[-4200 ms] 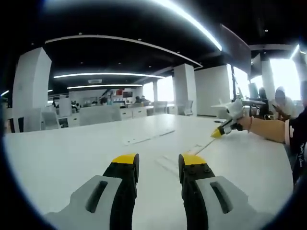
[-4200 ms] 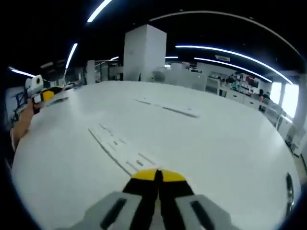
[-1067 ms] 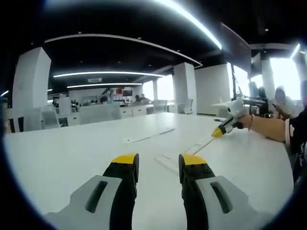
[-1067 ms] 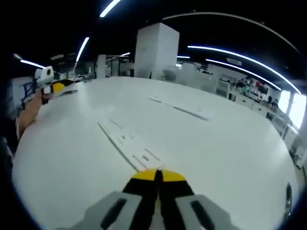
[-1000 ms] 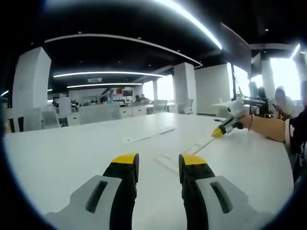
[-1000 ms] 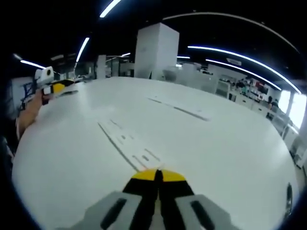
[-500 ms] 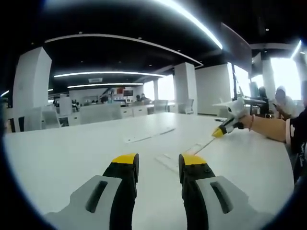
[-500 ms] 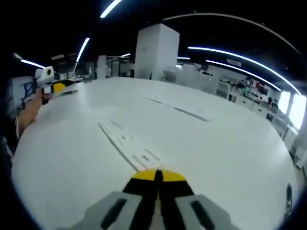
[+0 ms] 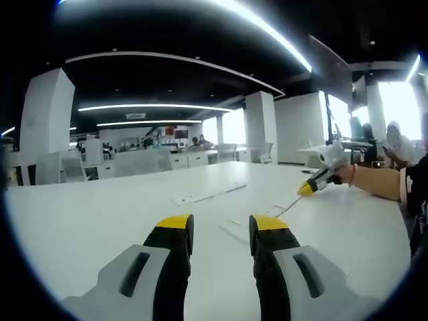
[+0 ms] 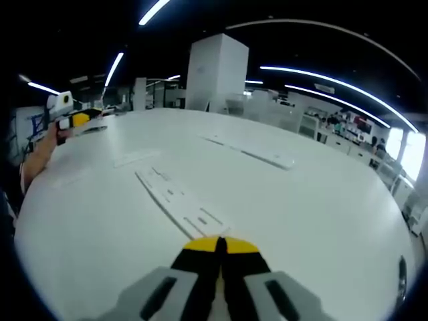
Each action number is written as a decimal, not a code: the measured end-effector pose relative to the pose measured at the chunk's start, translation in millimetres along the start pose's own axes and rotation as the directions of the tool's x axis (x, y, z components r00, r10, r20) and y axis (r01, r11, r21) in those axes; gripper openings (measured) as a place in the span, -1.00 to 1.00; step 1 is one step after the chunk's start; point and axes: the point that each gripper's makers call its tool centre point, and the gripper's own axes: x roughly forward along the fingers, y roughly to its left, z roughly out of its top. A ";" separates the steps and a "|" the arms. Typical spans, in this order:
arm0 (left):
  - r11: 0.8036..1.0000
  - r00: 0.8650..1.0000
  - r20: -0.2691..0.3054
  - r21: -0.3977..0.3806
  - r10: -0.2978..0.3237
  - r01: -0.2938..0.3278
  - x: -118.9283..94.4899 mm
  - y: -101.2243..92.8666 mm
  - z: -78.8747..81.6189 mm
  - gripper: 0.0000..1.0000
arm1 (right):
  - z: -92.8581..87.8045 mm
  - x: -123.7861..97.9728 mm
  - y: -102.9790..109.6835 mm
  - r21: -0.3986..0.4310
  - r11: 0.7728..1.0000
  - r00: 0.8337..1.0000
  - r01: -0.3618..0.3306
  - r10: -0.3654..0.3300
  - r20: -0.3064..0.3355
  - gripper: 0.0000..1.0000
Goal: Locate the socket holder cover, grip the socket holder cover, clip it into the socket holder slot.
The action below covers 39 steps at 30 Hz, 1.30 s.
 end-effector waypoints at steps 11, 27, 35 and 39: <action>1.000 1.000 0.003 0.000 0.003 -0.003 0.5 2.9 0.5 -0.32 | -0.9 0.8 2.1 -0.007 1.000 1.000 0.001 -0.001 -0.002 -0.93; 1.000 1.000 0.001 0.000 -0.005 0.005 0.9 -0.5 -0.8 -0.32 | -0.4 1.5 1.8 -0.013 1.000 1.000 0.006 -0.006 0.000 -0.92; 1.000 1.000 0.004 -0.003 -0.001 0.001 1.5 2.5 1.0 -0.32 | -1.6 -0.3 3.4 -0.028 1.000 1.000 -0.006 0.006 -0.009 -0.92; 1.000 1.000 0.002 -0.002 -0.003 0.003 2.1 2.3 1.1 -0.32 | -1.3 -0.4 3.8 -0.028 1.000 1.000 -0.011 0.011 -0.008 -0.93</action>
